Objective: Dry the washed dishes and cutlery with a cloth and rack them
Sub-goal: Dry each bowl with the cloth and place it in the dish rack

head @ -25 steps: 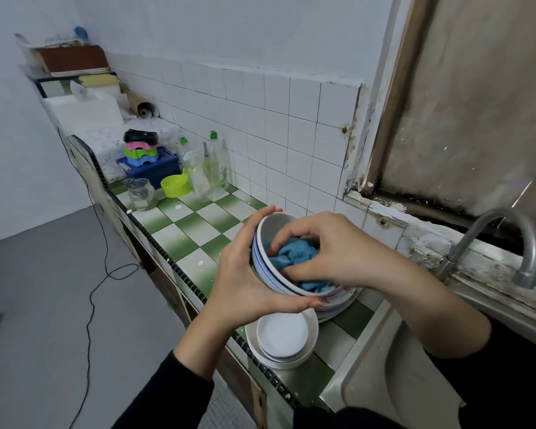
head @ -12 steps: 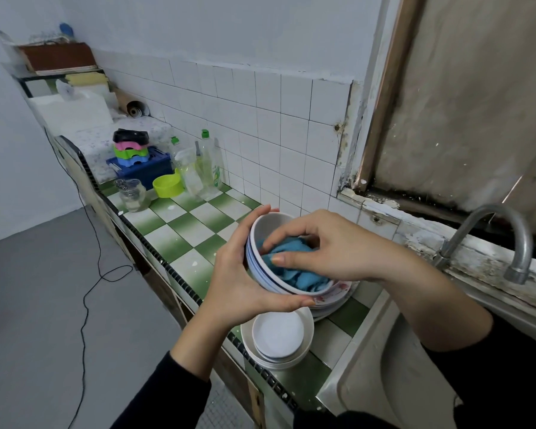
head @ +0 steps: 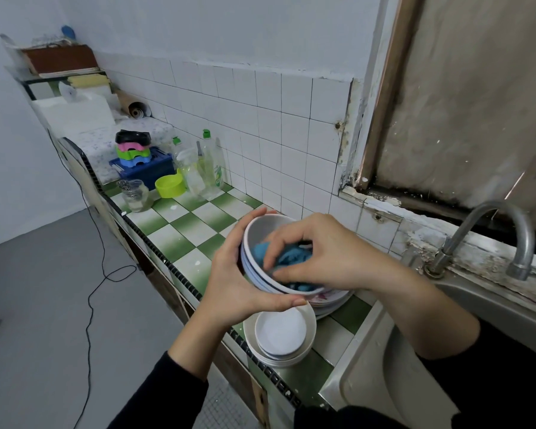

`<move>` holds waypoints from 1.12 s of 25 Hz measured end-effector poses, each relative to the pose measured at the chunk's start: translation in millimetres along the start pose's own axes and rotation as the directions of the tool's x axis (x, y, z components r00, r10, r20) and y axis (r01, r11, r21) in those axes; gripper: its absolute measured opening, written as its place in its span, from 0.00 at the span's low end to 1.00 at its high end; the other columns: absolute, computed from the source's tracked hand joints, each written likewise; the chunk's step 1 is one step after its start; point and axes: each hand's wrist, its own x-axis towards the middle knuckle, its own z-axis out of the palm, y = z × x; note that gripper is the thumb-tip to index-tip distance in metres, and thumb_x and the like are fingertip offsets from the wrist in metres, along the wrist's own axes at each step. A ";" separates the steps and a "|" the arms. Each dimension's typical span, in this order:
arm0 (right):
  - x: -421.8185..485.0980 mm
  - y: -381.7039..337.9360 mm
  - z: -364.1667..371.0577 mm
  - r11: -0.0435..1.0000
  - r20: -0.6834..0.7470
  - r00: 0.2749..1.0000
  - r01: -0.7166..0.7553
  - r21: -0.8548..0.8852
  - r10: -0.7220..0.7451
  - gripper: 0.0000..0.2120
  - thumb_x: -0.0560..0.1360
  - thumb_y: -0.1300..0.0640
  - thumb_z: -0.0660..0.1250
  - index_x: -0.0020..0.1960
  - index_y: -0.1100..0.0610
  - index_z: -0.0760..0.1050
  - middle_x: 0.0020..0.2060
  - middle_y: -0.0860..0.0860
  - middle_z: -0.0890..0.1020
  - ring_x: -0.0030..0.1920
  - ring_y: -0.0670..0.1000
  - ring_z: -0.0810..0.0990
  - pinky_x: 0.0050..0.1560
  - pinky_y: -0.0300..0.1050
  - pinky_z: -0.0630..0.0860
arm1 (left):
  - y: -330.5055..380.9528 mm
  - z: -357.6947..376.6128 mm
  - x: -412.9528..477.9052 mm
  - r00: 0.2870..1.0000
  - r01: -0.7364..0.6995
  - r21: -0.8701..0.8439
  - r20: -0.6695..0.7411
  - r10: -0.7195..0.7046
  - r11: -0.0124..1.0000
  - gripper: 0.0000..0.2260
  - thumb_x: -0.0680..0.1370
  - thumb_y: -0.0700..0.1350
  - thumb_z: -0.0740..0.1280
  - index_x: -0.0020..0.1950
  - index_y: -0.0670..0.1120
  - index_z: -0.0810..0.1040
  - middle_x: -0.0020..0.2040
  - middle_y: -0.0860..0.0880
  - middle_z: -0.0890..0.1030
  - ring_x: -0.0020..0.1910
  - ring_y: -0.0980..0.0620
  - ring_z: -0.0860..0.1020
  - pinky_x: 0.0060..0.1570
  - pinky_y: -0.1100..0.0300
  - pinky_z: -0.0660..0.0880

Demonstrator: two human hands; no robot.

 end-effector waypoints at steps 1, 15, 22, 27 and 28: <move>-0.9 -0.9 -7.3 0.999 0.093 0.996 -0.002 -0.046 0.006 0.13 0.66 0.60 0.77 0.37 0.42 0.81 0.44 0.47 0.85 0.48 0.45 0.81 0.56 0.47 0.76 | 1.0 -2.1 -0.5 1.000 -0.002 -0.012 -0.012 0.002 1.000 0.49 0.55 0.53 0.84 0.70 0.44 0.67 0.64 0.46 0.77 0.62 0.46 0.77 0.60 0.56 0.74; 4.2 -2.0 -30.1 0.919 0.102 0.994 0.082 -0.387 -0.046 0.16 0.68 0.59 0.77 0.52 0.45 0.82 0.45 0.41 0.82 0.46 0.39 0.78 0.48 0.29 0.72 | 2.7 1.8 0.9 0.999 0.014 -0.002 -0.032 -0.014 1.000 0.50 0.56 0.57 0.82 0.71 0.38 0.66 0.64 0.45 0.77 0.63 0.42 0.76 0.63 0.43 0.73; 0.5 -2.9 -18.4 0.979 0.171 0.984 0.072 -0.190 -0.039 0.17 0.68 0.62 0.77 0.52 0.45 0.84 0.51 0.45 0.85 0.55 0.45 0.80 0.60 0.48 0.75 | 2.4 -7.8 -1.3 0.998 0.019 -0.032 -0.062 -0.021 0.999 0.49 0.56 0.58 0.82 0.70 0.40 0.67 0.64 0.43 0.77 0.63 0.42 0.76 0.63 0.47 0.73; 11.2 -4.4 -2.0 0.862 -0.151 0.979 0.040 -0.506 -0.134 0.17 0.71 0.59 0.73 0.57 0.44 0.82 0.55 0.48 0.83 0.57 0.51 0.80 0.60 0.50 0.74 | 4.3 4.1 -1.8 0.997 0.054 -0.065 -0.050 -0.057 0.996 0.48 0.57 0.58 0.82 0.70 0.39 0.67 0.64 0.43 0.77 0.63 0.45 0.77 0.62 0.51 0.74; 11.3 -4.0 5.4 0.904 -0.205 0.963 0.074 -0.422 -0.174 0.17 0.70 0.60 0.74 0.56 0.46 0.83 0.54 0.48 0.84 0.56 0.50 0.80 0.60 0.50 0.74 | 7.1 4.9 -1.8 0.997 0.062 -0.088 -0.034 -0.065 0.994 0.48 0.58 0.57 0.82 0.70 0.39 0.66 0.64 0.42 0.77 0.62 0.46 0.77 0.61 0.54 0.74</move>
